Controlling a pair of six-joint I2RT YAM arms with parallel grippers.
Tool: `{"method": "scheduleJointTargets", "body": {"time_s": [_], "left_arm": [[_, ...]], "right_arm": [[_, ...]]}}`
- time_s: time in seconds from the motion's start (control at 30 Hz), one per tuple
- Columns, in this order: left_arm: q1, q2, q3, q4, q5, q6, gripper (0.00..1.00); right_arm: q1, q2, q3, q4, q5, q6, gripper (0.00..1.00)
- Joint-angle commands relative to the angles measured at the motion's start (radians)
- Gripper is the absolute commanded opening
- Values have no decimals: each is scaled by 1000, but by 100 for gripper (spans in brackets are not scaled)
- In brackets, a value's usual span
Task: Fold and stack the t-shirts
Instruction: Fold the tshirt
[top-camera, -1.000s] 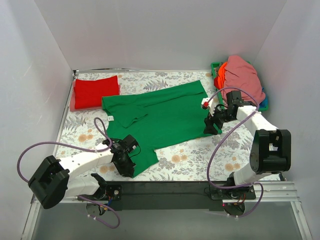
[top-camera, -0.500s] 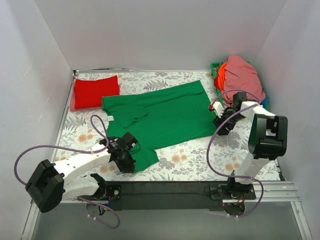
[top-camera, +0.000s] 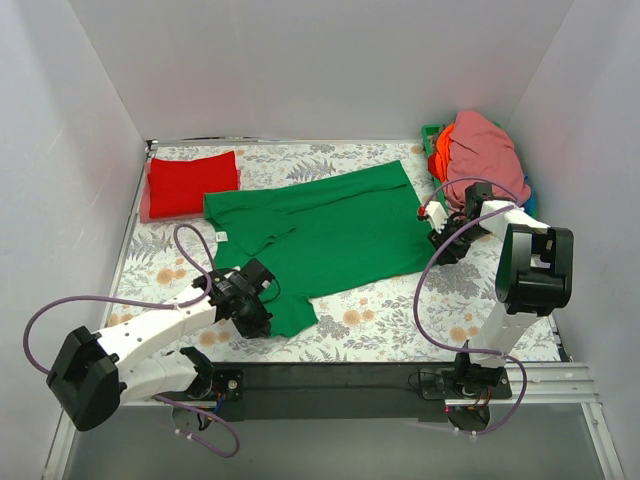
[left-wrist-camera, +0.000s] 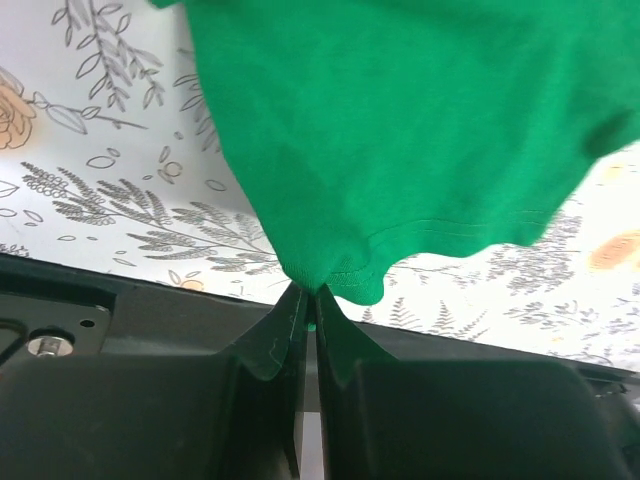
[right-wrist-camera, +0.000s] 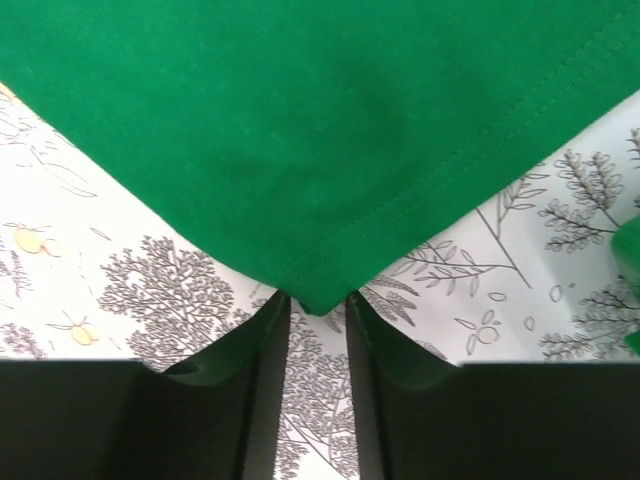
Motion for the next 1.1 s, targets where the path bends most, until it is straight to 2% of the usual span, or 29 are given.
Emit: {"method": "scheduleJointTargets", "body": {"time_s": [0.0,0.13,0.3,0.63,0.83,1.07], "left_arm": [[-3,-28,53,-16,-59,1,0],[3,-42,69,-28,-76,-1,0],[20,-68,105,-48,-105,2,0],[98,-81,191,-57,-163,58,0],[208,-120,241,-59,-168,134,0],[265,-111,335,-47,-207,214,0]], "right_arm": [[5,-2,-12,-33,-68,8,33],[6,-5,-9,-42,-88,14,12],[6,-45,23,-75,-75,11,2],[6,-63,129,-152,-66,3,1],[6,-30,198,-168,-74,25,1],[22,24,298,-169,-92,71,1]]}}
